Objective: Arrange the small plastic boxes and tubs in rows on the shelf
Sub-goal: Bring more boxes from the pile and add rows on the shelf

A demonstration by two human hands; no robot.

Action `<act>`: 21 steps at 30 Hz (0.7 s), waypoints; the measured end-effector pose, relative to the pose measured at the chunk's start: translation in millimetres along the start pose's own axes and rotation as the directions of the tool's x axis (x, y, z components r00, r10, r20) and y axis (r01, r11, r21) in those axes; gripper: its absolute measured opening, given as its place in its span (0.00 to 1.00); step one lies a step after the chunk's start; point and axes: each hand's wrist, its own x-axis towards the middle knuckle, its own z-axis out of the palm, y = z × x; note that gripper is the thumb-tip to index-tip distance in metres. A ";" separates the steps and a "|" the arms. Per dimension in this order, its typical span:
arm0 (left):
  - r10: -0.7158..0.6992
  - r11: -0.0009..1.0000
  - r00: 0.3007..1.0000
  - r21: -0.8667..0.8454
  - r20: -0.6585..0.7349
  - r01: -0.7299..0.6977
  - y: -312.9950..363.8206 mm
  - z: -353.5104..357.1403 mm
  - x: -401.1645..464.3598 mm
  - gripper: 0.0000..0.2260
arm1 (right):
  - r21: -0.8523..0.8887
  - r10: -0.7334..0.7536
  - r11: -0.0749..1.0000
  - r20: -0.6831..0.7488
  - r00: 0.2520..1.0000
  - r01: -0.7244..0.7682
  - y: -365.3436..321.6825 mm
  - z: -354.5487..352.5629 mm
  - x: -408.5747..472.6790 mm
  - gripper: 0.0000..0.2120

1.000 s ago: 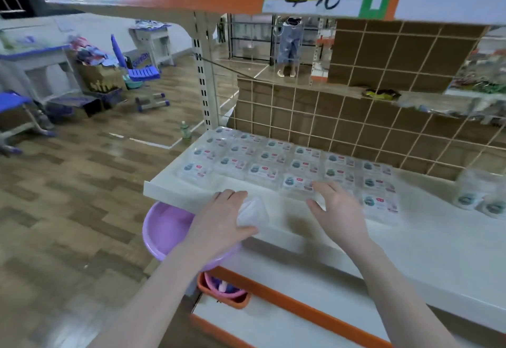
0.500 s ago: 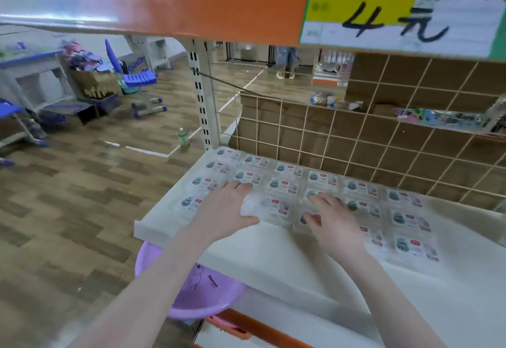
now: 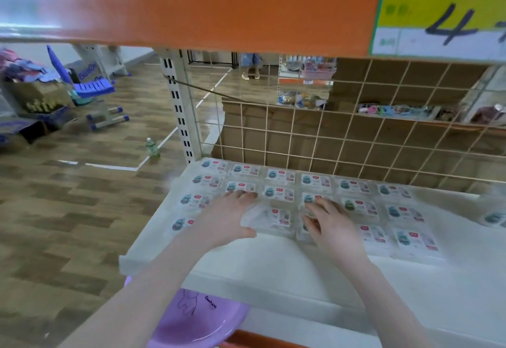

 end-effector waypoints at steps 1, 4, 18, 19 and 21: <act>0.013 1.000 1.000 -0.001 0.003 -0.013 -0.7 -1.0 0.2 0.33 | 0.002 0.003 1.000 0.009 1.000 -0.003 0.7 0.4 0.4 0.08; 0.057 0.998 0.998 -0.013 0.016 -0.056 -2.2 -7.3 -0.3 0.29 | 0.014 0.017 1.000 0.019 1.000 -0.017 3.3 2.1 0.5 0.08; -0.029 0.916 0.987 -0.392 0.156 0.089 -26.7 -58.5 13.8 0.07 | 0.026 0.058 0.998 0.119 0.991 -0.062 5.6 4.2 2.3 0.16; -0.025 0.916 0.984 -0.391 0.174 0.093 -26.4 -59.7 14.3 0.09 | 0.033 0.063 0.997 0.120 0.991 -0.067 5.3 3.9 2.2 0.16; -0.024 0.924 0.980 -0.371 0.199 0.098 -24.9 -58.7 15.3 0.13 | 0.033 0.058 0.997 0.124 0.991 -0.063 5.2 4.0 1.8 0.16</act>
